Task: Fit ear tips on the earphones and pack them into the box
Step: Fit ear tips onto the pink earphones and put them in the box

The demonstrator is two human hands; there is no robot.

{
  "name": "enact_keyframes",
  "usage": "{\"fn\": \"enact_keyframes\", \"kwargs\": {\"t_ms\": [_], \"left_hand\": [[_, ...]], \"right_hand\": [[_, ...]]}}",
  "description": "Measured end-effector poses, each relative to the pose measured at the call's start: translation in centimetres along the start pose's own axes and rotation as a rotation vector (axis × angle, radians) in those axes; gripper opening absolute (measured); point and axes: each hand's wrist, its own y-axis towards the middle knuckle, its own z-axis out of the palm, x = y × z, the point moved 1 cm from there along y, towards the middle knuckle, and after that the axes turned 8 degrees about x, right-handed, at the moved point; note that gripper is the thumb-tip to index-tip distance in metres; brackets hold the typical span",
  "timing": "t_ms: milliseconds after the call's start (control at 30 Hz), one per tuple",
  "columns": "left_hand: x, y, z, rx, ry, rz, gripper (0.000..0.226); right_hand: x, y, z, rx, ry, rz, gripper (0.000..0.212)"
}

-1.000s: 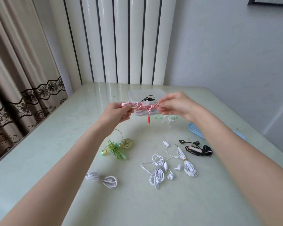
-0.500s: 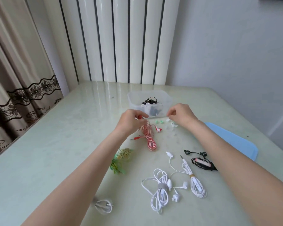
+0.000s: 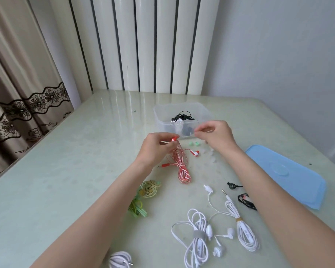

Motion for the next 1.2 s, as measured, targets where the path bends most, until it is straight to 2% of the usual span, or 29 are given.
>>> {"fn": "enact_keyframes", "kwargs": {"t_ms": [67,100,267,667,933,1200], "left_hand": [[0.3,0.1,0.0,-0.010,-0.026,-0.002,0.031],[0.4,0.1,0.1,-0.021,-0.042,-0.004,0.032],[0.4,-0.2,1.0,-0.032,-0.042,0.047,0.018],[0.5,0.0,0.4,-0.065,0.028,0.145,0.014],[0.4,-0.2,0.6,-0.081,0.104,0.189,0.012],[0.1,-0.5,0.2,-0.055,0.147,0.264,0.010]], "right_hand": [[0.7,-1.4,1.7,0.118,0.441,0.046,0.017],[0.7,-2.0,2.5,0.161,0.575,0.076,0.016],[-0.6,-3.2,3.2,0.205,0.861,0.127,0.011],[-0.8,-2.7,4.0,0.244,0.937,0.090,0.013],[-0.9,-3.0,3.9,0.206,0.834,0.045,0.013],[-0.4,-3.1,3.5,0.264,0.990,0.130,0.014]]}}
